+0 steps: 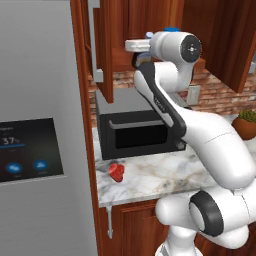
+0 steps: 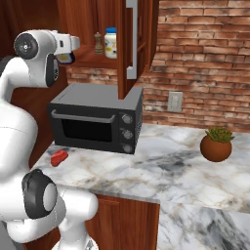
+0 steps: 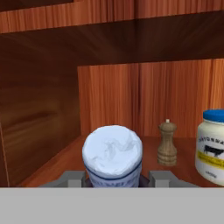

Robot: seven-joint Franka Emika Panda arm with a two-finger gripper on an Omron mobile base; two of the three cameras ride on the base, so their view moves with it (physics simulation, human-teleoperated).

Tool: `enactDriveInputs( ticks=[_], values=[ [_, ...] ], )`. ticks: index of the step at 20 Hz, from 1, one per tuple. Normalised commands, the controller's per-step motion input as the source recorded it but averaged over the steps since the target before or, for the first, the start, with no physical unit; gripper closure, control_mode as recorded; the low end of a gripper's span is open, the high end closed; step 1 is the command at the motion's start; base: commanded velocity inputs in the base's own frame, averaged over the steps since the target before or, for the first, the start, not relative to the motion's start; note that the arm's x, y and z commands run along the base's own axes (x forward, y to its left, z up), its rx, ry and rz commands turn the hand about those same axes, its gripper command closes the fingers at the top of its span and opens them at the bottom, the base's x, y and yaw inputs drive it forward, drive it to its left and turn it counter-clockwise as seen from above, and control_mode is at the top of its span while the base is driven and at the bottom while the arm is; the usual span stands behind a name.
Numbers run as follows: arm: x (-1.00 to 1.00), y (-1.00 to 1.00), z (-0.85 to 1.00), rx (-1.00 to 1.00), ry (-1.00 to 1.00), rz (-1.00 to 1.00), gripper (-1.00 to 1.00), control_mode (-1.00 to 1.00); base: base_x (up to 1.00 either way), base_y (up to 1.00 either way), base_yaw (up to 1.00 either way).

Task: There are various items on the counter. Only move the condiments/shakers into the cabinet.

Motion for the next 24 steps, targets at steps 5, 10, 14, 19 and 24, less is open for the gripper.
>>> enactDriveInputs(
  ticks=[5,10,14,19,24],
  values=[
    [0.59,0.14,0.0,-0.03,-0.02,-0.01,1.0,-1.0,0.0,0.0,0.0],
    [0.56,0.05,0.0,-0.04,-0.04,-0.01,1.0,-1.0,0.0,0.0,0.0],
    [0.53,0.0,0.0,-0.02,-0.02,-0.02,1.0,-1.0,0.0,0.0,0.0],
    [0.42,0.0,-0.03,0.0,0.0,-0.01,1.0,-1.0,0.0,0.0,0.0],
    [0.23,0.0,-0.19,-0.01,0.05,0.0,1.0,-1.0,0.0,0.0,0.0]
  ],
)
